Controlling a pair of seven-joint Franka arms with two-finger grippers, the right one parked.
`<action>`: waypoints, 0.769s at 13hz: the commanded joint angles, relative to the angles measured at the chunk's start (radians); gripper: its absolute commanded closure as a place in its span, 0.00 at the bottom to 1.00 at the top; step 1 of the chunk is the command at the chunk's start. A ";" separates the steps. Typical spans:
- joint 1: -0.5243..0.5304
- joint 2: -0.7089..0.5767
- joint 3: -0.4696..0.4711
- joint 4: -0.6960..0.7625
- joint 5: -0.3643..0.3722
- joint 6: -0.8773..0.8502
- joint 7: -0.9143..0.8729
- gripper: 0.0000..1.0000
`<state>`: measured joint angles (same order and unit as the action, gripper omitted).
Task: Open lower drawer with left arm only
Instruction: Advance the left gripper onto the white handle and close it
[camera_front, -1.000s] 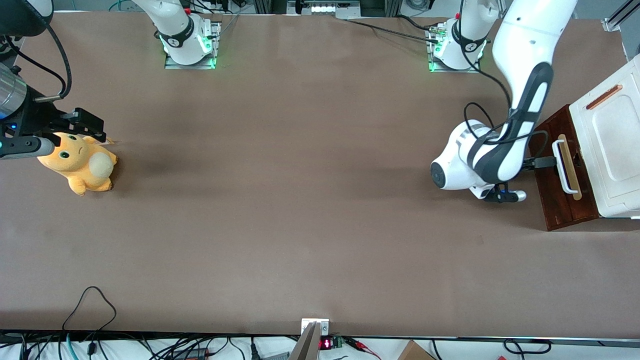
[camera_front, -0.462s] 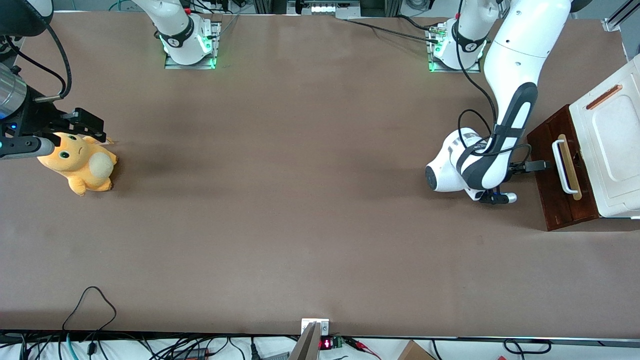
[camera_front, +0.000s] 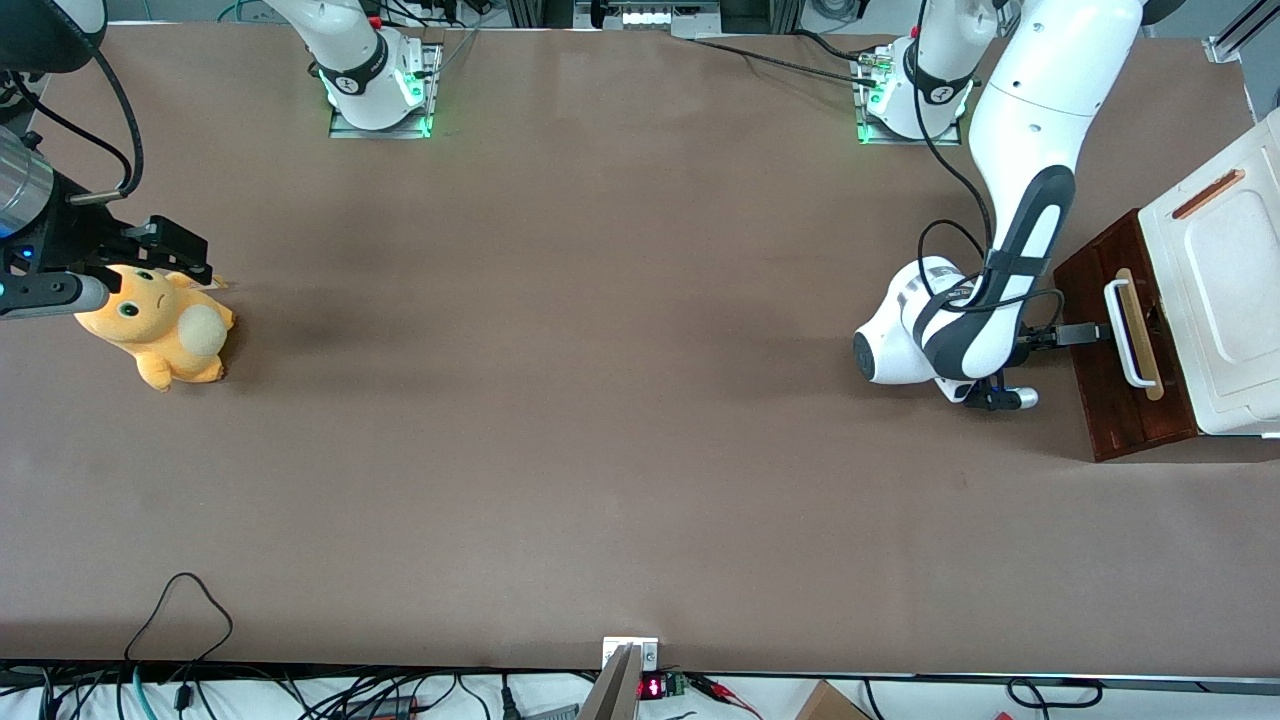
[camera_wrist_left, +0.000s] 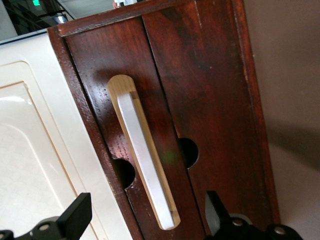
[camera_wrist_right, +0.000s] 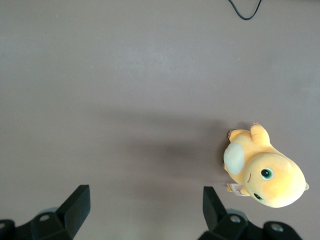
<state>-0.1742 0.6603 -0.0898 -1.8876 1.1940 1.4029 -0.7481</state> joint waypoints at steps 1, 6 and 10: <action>-0.001 0.021 0.004 -0.001 0.056 -0.036 -0.034 0.00; 0.005 0.033 0.005 -0.005 0.079 -0.041 -0.053 0.00; 0.044 0.039 0.004 -0.004 0.099 -0.035 -0.045 0.00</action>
<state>-0.1524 0.6950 -0.0793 -1.8879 1.2578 1.3730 -0.7887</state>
